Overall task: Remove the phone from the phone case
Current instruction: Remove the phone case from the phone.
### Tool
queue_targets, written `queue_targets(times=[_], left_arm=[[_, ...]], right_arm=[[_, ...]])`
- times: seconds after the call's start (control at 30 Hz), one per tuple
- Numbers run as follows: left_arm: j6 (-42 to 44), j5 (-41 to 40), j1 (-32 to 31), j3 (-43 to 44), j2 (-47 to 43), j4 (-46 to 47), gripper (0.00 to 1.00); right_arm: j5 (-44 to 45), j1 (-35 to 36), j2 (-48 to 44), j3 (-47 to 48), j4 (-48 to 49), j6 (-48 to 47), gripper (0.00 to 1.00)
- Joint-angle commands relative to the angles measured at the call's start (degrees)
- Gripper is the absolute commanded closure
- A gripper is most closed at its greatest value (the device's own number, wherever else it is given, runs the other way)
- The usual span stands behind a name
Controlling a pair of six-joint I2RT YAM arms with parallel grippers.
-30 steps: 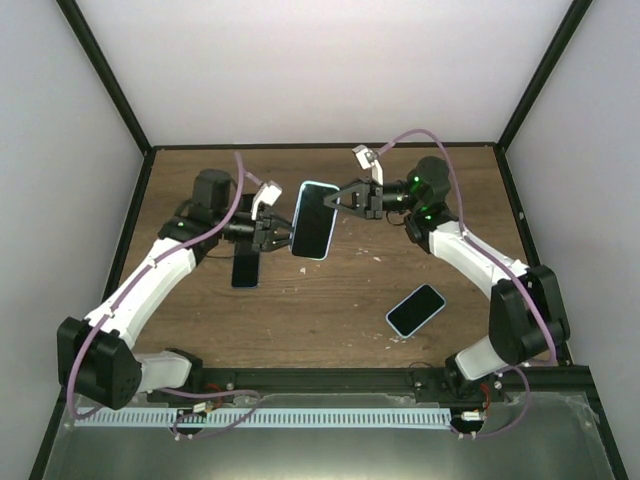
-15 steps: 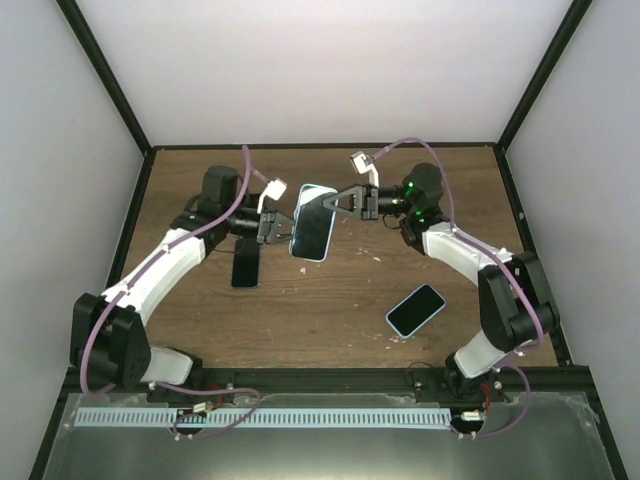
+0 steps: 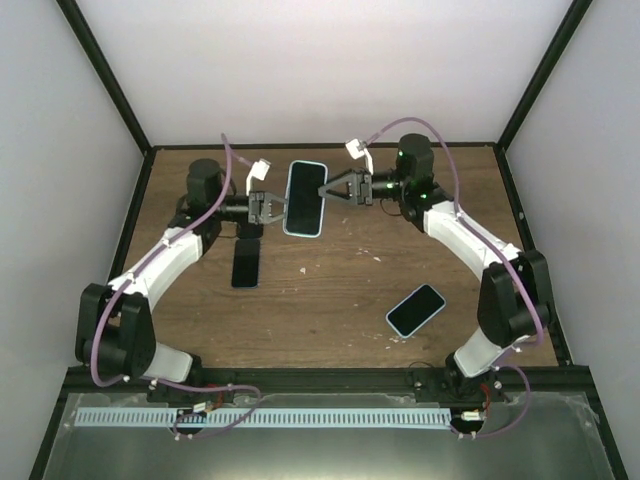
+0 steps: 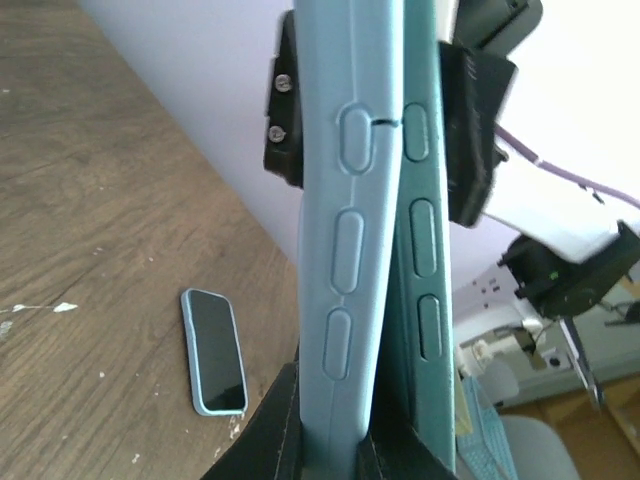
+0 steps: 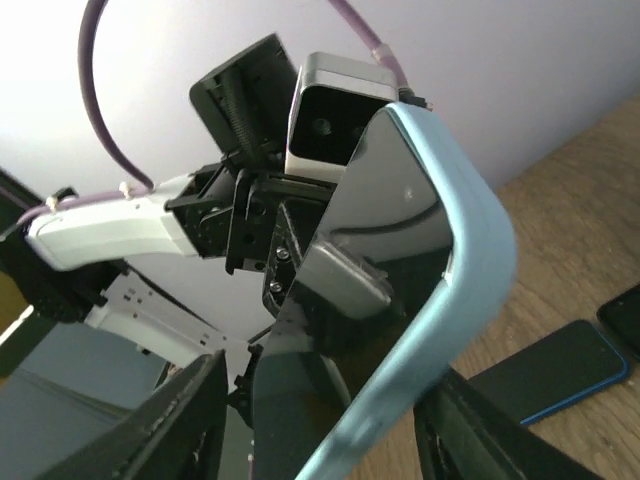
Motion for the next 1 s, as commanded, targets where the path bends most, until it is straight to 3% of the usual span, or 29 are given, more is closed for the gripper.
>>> queue_targets(times=[0.0, 0.07, 0.2, 0.3, 0.4, 0.77, 0.97], left_arm=[[-6.68, -2.33, 2.7, 0.0, 1.33, 4.52, 1.0], [-6.95, -3.64, 3.32, 0.15, 1.19, 3.05, 1.0], [-5.28, -7.5, 3.58, 2.14, 1.42, -5.51, 1.0], [-5.61, -16.75, 3.6, 6.14, 2.41, -18.82, 1.0], [-6.65, -20.92, 3.66, 8.75, 3.59, -24.7, 1.0], [-14.82, -22.46, 4.3, 3.96, 0.39, -22.25, 1.0], [-18.88, -21.26, 6.0, 1.37, -0.3, -19.04, 1.0]], right_arm=[[2.03, -2.08, 0.37, 7.3, -11.04, -11.48, 0.46], [7.21, -2.15, 0.17, 10.15, -17.6, -17.67, 0.44], [16.76, -1.87, -1.9, 10.53, -20.4, -23.87, 0.43], [24.87, -0.24, -3.57, 10.7, -23.44, -30.26, 0.43], [33.01, 2.64, -5.11, 10.46, -25.22, -36.19, 0.43], [56.82, 18.72, -4.21, 10.69, -27.46, -54.12, 0.44], [64.66, 25.01, -3.06, 9.85, -26.5, -58.54, 0.44]])
